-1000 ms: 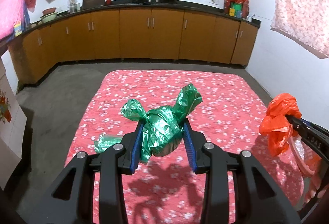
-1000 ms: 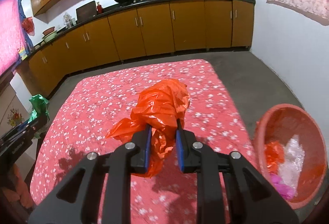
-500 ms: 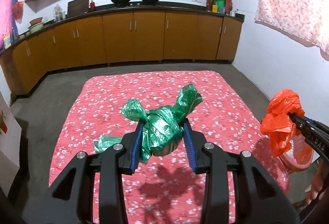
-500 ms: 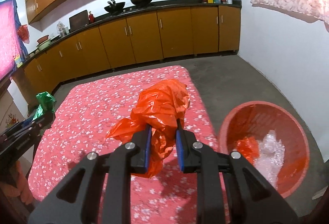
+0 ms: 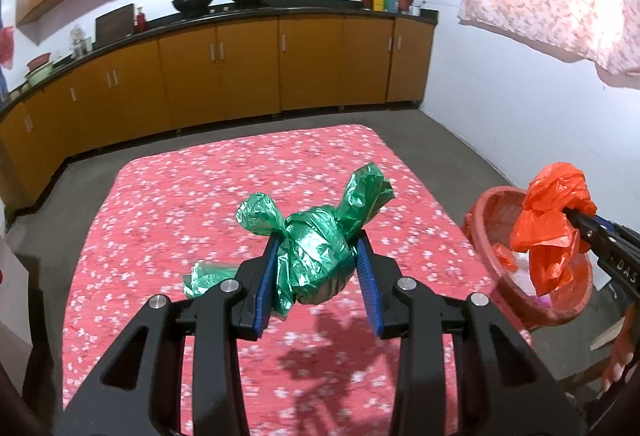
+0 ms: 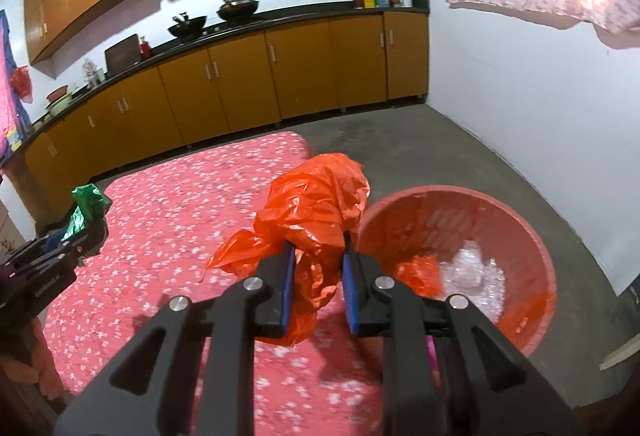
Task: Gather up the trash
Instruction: 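Carry the green and red bags over the orange basket with both tools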
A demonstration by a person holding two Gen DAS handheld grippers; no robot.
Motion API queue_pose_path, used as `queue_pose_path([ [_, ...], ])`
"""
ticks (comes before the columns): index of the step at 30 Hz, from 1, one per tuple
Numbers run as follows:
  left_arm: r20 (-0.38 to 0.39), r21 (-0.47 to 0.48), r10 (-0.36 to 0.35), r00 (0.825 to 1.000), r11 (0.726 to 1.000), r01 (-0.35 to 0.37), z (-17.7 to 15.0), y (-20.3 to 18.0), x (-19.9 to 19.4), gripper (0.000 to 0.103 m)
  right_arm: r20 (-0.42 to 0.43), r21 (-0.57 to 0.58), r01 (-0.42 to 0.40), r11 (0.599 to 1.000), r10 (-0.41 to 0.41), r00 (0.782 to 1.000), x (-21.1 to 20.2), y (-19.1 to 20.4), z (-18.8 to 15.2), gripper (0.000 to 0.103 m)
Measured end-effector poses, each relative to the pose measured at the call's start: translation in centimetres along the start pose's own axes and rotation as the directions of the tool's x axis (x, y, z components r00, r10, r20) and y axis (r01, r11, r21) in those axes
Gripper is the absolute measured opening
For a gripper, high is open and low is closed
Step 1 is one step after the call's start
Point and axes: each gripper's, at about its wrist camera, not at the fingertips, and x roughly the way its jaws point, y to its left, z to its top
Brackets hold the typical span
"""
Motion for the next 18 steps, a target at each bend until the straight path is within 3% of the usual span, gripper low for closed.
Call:
queue_pose_path([
  [18,-0.053,0.1,-0.154,0.987,0.982,0.159,-0.3,-10.7,3.3,0.038,-0.029,0.089,0.151,0.985,-0.149,0.988,0.5,-11.2,-1.3,0.021],
])
